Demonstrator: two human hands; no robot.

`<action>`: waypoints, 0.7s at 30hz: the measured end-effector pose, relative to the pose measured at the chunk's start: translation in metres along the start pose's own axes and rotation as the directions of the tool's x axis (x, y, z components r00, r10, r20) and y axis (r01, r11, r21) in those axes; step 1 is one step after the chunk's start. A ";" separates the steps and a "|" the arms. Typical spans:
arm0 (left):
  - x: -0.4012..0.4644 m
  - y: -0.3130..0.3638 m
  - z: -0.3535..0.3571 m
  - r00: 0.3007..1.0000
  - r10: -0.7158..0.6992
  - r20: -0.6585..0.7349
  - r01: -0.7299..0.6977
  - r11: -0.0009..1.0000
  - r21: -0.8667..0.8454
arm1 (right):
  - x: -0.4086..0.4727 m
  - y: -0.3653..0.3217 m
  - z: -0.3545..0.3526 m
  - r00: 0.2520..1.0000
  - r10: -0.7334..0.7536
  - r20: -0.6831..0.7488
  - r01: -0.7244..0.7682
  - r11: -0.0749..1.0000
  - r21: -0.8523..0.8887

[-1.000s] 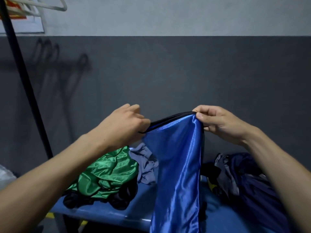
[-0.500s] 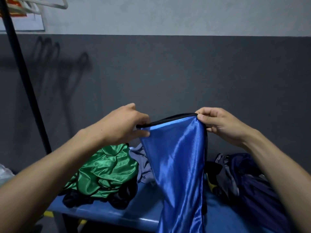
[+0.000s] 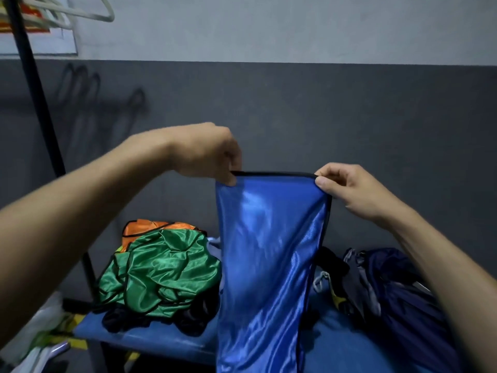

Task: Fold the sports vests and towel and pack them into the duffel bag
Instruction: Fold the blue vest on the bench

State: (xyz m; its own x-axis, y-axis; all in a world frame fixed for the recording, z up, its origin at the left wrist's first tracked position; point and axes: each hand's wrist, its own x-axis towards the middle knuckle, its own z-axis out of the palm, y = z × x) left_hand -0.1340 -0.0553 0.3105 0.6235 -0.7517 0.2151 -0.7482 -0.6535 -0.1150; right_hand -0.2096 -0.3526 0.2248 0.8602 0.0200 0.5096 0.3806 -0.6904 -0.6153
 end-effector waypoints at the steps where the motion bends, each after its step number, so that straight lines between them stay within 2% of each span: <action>1: 0.001 0.005 0.002 0.996 -0.045 -0.076 0.057 0.986 0.154 | 0.001 -0.003 0.000 1.000 -0.010 0.003 0.010 1.000 -0.019; 2: 0.002 0.011 0.004 0.985 -0.070 -0.156 0.110 0.958 0.267 | 0.002 -0.005 0.000 1.000 -0.017 0.004 0.017 0.999 -0.038; 4: 0.003 0.018 0.010 0.966 -0.081 -0.247 0.175 0.906 0.385 | 0.003 -0.011 -0.003 1.000 -0.024 -0.003 0.024 0.999 -0.048; 8: 0.006 0.017 0.025 0.968 -0.080 -0.237 0.171 0.904 0.391 | 0.002 -0.026 -0.010 0.999 -0.054 -0.005 0.054 0.998 -0.013; 10: 0.005 0.013 0.032 0.978 -0.082 -0.193 0.133 0.953 0.272 | 0.001 -0.032 -0.012 0.998 -0.062 -0.009 0.061 0.998 -0.032; 12: 0.005 0.004 0.036 0.976 -0.056 -0.208 0.076 0.993 0.091 | 0.001 -0.034 -0.014 0.998 -0.056 -0.038 0.053 0.995 -0.082; 14: 0.006 -0.004 0.038 0.970 0.027 -0.242 -0.040 0.998 -0.051 | 0.001 -0.032 -0.014 0.996 -0.047 -0.069 0.036 0.988 -0.151; 16: 0.006 -0.007 0.039 0.960 0.123 -0.252 -0.152 0.984 -0.098 | 0.002 -0.030 -0.014 0.995 -0.037 -0.098 0.016 0.977 -0.212; 18: 0.006 -0.003 0.038 0.967 0.112 -0.229 -0.154 0.972 -0.175 | 0.002 -0.028 -0.015 0.992 -0.025 -0.127 -0.004 0.974 -0.228; 21: 0.002 0.002 0.031 0.999 0.047 -0.019 -0.050 0.837 -0.544 | 0.001 -0.029 -0.019 0.988 -0.012 -0.154 -0.021 0.978 -0.208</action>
State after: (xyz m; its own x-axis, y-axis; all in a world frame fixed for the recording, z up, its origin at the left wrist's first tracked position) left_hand -0.1272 -0.0611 0.2804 0.5831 -0.7798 0.2278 -0.7812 -0.4612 0.4207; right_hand -0.2261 -0.3466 0.2547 0.7929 -0.0837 0.6036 0.2837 -0.8260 -0.4871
